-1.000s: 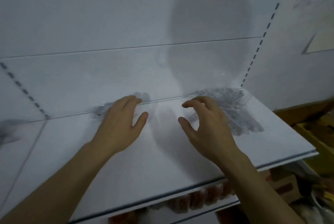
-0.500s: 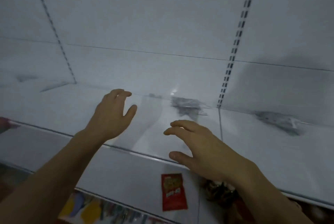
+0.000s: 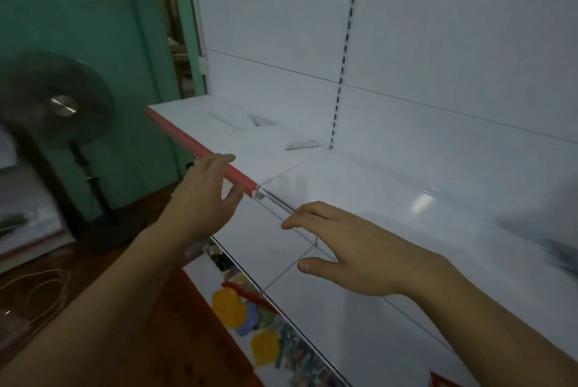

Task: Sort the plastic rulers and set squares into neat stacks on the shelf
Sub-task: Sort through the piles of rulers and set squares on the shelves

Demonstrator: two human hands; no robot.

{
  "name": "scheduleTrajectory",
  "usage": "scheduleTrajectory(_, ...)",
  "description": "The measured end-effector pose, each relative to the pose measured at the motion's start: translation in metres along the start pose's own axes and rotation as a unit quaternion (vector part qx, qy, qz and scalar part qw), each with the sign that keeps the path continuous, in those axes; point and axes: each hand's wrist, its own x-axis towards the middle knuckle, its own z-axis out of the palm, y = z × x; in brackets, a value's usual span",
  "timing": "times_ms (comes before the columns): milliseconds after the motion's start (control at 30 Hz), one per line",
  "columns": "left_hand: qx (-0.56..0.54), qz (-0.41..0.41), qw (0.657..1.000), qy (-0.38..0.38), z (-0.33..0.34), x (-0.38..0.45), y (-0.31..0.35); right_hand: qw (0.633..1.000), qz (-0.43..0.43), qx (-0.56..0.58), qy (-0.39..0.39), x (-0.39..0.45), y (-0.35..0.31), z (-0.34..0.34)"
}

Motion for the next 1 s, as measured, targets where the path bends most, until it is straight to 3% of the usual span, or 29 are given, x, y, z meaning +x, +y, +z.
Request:
scheduleTrajectory(200, 0.028, -0.023, 0.999, 0.011, -0.008, 0.057, -0.075, 0.998, -0.051, -0.004, -0.038, 0.112, 0.016, 0.007)
scheduleTrajectory(567, -0.008, -0.046, 0.999, -0.013, 0.011, 0.208, -0.131, 0.999, -0.049, 0.002, -0.007, 0.276, 0.091, -0.005)
scheduleTrajectory(767, -0.046, -0.009, 0.996, -0.076, 0.067, 0.291, -0.136, 0.994, 0.075, 0.061, 0.054, 0.272, 0.165, 0.002)
scheduleTrajectory(867, -0.073, 0.054, 0.989, -0.121, 0.110, 0.330, -0.119, 0.972, 0.187, 0.062, 0.128, 0.264, 0.201, -0.006)
scheduleTrajectory(1000, -0.074, 0.110, 0.979, -0.157, 0.150, 0.376, -0.110, 0.938, 0.323, 0.026, 0.122, 0.269, 0.224, -0.009)
